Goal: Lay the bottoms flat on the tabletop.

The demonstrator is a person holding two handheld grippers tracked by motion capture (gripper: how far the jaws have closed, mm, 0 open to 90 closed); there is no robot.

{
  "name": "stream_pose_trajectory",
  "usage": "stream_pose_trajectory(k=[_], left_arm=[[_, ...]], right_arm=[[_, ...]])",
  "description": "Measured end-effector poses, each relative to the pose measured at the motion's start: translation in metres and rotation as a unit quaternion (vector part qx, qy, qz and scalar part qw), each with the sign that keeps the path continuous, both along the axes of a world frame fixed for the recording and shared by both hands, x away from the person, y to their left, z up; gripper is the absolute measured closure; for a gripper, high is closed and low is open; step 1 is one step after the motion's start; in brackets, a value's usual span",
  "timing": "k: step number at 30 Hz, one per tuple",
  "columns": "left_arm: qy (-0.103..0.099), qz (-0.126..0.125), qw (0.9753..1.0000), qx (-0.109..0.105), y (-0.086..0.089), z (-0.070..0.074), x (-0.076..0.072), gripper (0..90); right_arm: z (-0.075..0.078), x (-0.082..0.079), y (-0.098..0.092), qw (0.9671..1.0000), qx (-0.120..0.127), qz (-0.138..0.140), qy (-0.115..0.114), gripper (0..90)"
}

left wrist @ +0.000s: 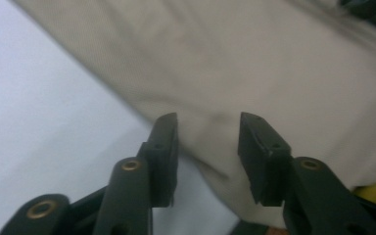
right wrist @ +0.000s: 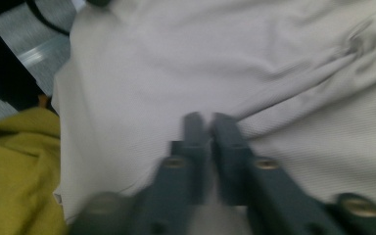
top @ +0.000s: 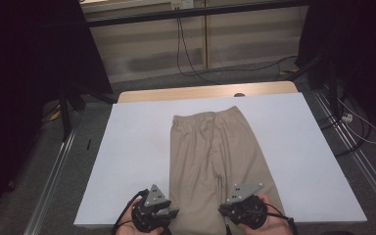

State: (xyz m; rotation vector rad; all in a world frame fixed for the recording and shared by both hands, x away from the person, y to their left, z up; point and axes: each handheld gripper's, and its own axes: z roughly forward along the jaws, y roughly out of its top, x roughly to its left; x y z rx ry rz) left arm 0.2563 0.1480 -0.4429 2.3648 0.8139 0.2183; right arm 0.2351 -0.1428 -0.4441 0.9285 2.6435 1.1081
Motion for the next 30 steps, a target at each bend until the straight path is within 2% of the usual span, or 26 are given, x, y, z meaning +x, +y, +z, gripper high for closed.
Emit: stream_pose_trajectory(k=[1,2,5,6,7,8,11,14,16,18,19,20,22,24,27,30], left_arm=[[-0.002,-0.001,1.0,0.004,0.0,0.002,0.001,68.2],[0.004,-0.001,1.0,0.001,0.0,0.002,0.002,88.8],[0.01,0.0,0.9999,0.006,0.003,0.004,0.001,90.0],[0.009,0.003,0.9999,0.008,0.004,0.004,0.0,90.0],[0.011,0.006,0.9999,0.008,0.006,0.005,-0.001,90.0],[0.012,0.011,0.9998,0.008,0.008,0.005,-0.002,90.0],[0.019,0.024,0.9995,-0.002,0.015,0.007,-0.002,90.0],[0.025,0.031,0.9991,-0.012,0.019,0.007,0.0,90.0],[0.03,0.029,0.9989,-0.024,0.02,0.007,0.002,86.3],[0.028,0.029,0.9985,-0.038,0.018,0.008,0.004,75.9],[0.025,0.027,0.9985,-0.04,0.017,0.008,0.005,69.5],[0.021,0.023,0.9987,-0.04,0.016,0.008,0.005,68.6],[0.009,0.017,0.9989,-0.043,0.013,0.007,0.007,60.5],[0.019,0.027,0.9978,-0.057,0.012,0.007,0.009,54.1],[-0.002,0.034,0.9975,-0.061,0.012,0.008,0.011,46.8],[-0.01,0.043,0.9963,-0.074,0.015,0.01,0.014,39.5]], right_arm=[[0.003,0.002,-0.006,1.0,0.005,-0.004,-0.006,67.7],[0.007,0.005,-0.015,0.9997,0.005,-0.017,-0.019,64.9],[0.014,0.019,-0.047,0.9972,0.022,-0.066,-0.027,63.2],[0.016,0.026,-0.063,0.9948,0.021,-0.094,-0.033,64.2],[0.017,0.029,-0.072,0.9933,0.019,-0.108,-0.034,64.3],[0.017,0.034,-0.086,0.9905,0.017,-0.132,-0.035,65.1],[0.012,0.043,-0.114,0.9843,-0.007,-0.173,-0.035,65.4],[0.002,0.048,-0.136,0.9782,-0.018,-0.206,-0.012,63.7],[-0.003,0.05,-0.139,0.9785,-0.019,-0.205,0.008,63.8],[-0.006,0.051,-0.137,0.9781,-0.033,-0.205,0.006,69.6],[-0.005,0.052,-0.136,0.9783,-0.042,-0.203,-0.002,78.5],[-0.005,0.052,-0.136,0.9794,-0.033,-0.199,0.006,89.3],[-0.005,0.052,-0.137,0.9804,-0.031,-0.195,0.006,90.0],[-0.004,0.049,-0.137,0.9795,-0.041,-0.197,-0.001,90.0],[-0.004,0.045,-0.143,0.9785,-0.041,-0.202,-0.002,90.0],[-0.005,0.043,-0.148,0.9777,-0.035,-0.207,0.001,90.0]])
